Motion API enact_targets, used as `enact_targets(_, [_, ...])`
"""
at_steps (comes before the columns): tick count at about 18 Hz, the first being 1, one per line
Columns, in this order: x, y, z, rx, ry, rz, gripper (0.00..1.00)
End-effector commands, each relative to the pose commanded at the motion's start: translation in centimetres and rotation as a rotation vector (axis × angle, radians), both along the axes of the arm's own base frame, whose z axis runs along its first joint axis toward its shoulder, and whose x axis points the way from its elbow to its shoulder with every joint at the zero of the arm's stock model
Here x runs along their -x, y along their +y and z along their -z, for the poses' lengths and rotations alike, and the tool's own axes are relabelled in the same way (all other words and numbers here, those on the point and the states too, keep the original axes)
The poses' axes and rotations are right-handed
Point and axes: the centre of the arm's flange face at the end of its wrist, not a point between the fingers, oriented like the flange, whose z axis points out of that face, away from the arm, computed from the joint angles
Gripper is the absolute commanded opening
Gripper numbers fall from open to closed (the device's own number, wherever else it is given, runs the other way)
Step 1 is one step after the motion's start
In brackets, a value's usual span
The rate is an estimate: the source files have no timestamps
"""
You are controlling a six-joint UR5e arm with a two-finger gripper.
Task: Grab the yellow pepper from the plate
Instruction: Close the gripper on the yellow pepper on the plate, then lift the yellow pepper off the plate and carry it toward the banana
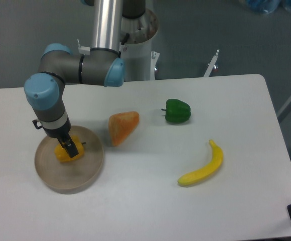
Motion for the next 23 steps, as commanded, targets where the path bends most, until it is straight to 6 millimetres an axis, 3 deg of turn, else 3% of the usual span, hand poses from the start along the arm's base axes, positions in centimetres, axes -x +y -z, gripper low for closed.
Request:
enact_targets(4, [-0.2,-0.2,1.5,0.032,0.035,0.003,1.00])
enact_targets(7, [-0.1,0.2,1.3,0.022,0.039,0.010,1.00])
enact_targets(8, [0.0,0.2,1.0,0.019,0.038,0.010,0.69])
enact_targets(9, [0.0,0.2,0.5,0.011,0.039,0.010,0.47])
enact_targets(10, [0.1,0.2,0.4,0.011,0.040,0.008,0.35])
enact_targets(11, [0.1,0.1,0.0,0.007,0.040,0.008,0.30])
enact_targets(13, [0.6,0.3,-0.9,-0.006,0.043,0.002,0.29])
enact_targets(15, [1.6,-0.1,-3.0,-0.032,0.040,-0.015,0.29])
enact_targets(18, [4.3,-1.4,-6.7,-0.053,0.038,-0.073,0.34])
enact_targets(23, [11.0,-3.6,-9.5,-0.028,-0.011,-0.172,0.33])
